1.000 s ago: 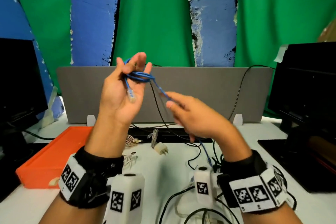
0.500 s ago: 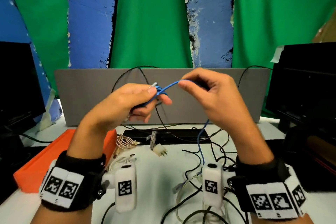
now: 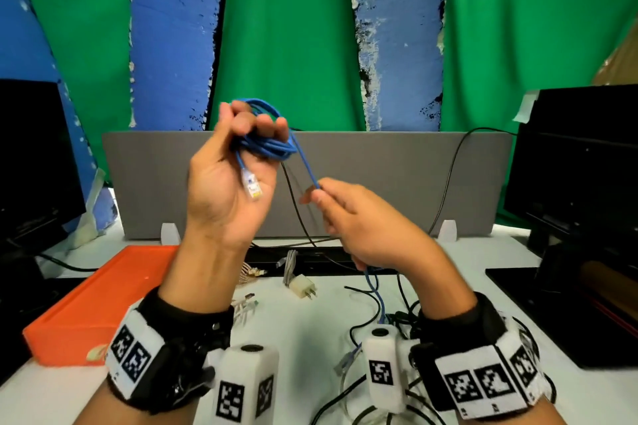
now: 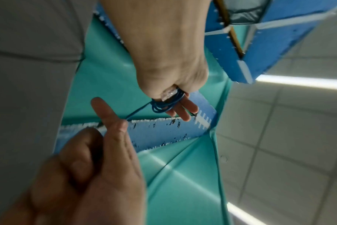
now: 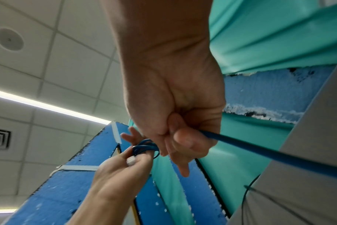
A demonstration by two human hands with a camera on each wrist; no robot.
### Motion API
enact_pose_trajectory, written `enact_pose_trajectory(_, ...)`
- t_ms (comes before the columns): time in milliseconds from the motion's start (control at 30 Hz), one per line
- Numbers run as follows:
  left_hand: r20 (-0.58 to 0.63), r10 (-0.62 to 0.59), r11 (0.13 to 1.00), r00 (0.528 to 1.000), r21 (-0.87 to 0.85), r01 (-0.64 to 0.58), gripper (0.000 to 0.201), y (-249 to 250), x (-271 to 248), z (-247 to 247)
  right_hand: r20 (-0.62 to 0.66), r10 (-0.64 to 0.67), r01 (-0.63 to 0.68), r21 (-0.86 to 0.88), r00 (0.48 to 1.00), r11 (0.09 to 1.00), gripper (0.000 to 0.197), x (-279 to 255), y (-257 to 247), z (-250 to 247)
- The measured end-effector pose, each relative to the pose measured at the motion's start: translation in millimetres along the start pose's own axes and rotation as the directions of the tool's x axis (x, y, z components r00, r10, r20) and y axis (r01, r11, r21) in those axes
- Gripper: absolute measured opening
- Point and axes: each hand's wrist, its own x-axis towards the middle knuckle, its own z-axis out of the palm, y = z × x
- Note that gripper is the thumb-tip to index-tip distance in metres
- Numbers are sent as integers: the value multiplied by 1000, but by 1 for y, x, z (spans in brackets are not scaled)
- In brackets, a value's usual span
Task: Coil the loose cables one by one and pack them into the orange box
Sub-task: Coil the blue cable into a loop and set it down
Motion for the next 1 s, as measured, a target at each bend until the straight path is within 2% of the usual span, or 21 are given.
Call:
enact_pose_trajectory(33, -33, 91, 986, 995, 139, -86, 28, 1, 0, 0, 52, 4, -4, -5, 999, 1000, 31, -1, -5, 5)
enact_pose_trajectory(67, -34, 194, 931, 980, 320, -173, 27, 1, 1, -2, 95, -4, 5, -1, 995, 1000, 32, -2, -10, 9)
enact_pose_trajectory(100, 20, 288, 811, 958, 526, -255, 25, 2, 2, -3, 125, -29, 30, -5, 992, 1000, 32, -4, -16, 13)
enact_pose_trajectory(133, 130, 343, 615, 930, 717, -327, 22, 3, 1, -5, 140, -64, 67, -16, 988, 998, 32, -6, -20, 14)
enact_pose_trajectory(167, 265, 330, 361, 906, 851, -380, 19, 4, 0, -7, 144, -103, 107, -26, 984, 994, 32, -8, -24, 14)
enact_pose_trajectory(200, 369, 250, 99, 895, 910, -403, 17, 5, -1, -10, 131, -138, 142, -28, 982, 989, 30, -10, -27, 11)
enact_pose_trajectory(233, 413, 139, -127, 900, 909, -398, 16, 7, -2, -13, 96, -167, 170, -28, 981, 985, 26, -12, -29, 6)
enact_pose_trajectory(267, 405, 35, -281, 914, 881, -380, 16, 8, -3, -17, 31, -192, 193, -35, 981, 981, 22, -13, -29, -1)
enact_pose_trajectory(300, 364, -44, -356, 930, 865, -355, 18, 9, -4, -19, -59, -209, 206, -44, 976, 978, 17, -15, -28, -8)
enact_pose_trajectory(333, 309, -112, -361, 945, 873, -328, 20, 9, -4, -19, -159, -215, 211, -43, 964, 977, 13, -16, -25, -16)
enact_pose_trajectory(367, 247, -175, -302, 953, 908, -291, 23, 10, -5, -18, -252, -211, 213, -17, 945, 977, 10, -17, -22, -23)
enact_pose_trajectory(467, 116, -356, 127, 927, 989, -75, 34, 7, -8, -12, -410, -190, 250, 98, 892, 963, 12, -21, -12, -42)
enact_pose_trajectory(500, 105, -406, 232, 908, 973, -9, 38, 5, -10, -9, -423, -196, 265, 111, 885, 958, 13, -22, -11, -45)
enact_pose_trajectory(567, 126, -465, 381, 876, 922, 69, 38, 1, -14, -6, -439, -217, 291, 109, 872, 951, 13, -24, -11, -47)
enact_pose_trajectory(633, 177, -468, 554, 866, 822, 131, 32, -2, -17, -2, -482, -222, 310, 110, 848, 945, 13, -24, -11, -47)
enact_pose_trajectory(733, 250, -452, 804, 856, 529, 270, 30, -9, -18, 2, -520, -205, 288, 82, 829, 954, 20, -21, -9, -43)
enact_pose_trajectory(800, 289, -466, 874, 836, 299, 384, 29, -16, -17, 4, -499, -165, 240, 90, 851, 967, 33, -19, -12, -34)
enact_pose_trajectory(867, 340, -465, 882, 817, 103, 460, 29, -22, -16, 7, -455, -109, 200, 157, 884, 967, 52, -17, -17, -20)
enact_pose_trajectory(900, 341, -455, 881, 822, 41, 471, 30, -25, -15, 8, -433, -99, 202, 200, 896, 959, 59, -16, -20, -13)
enact_pose_trajectory(967, 261, -428, 899, 865, 23, 438, 33, -27, -13, 9, -424, -110, 234, 252, 899, 939, 70, -13, -25, -1)
enact_pose_trajectory(1000, 211, -415, 908, 885, 43, 416, 35, -26, -12, 9, -452, -111, 247, 254, 885, 935, 67, -11, -27, 4)
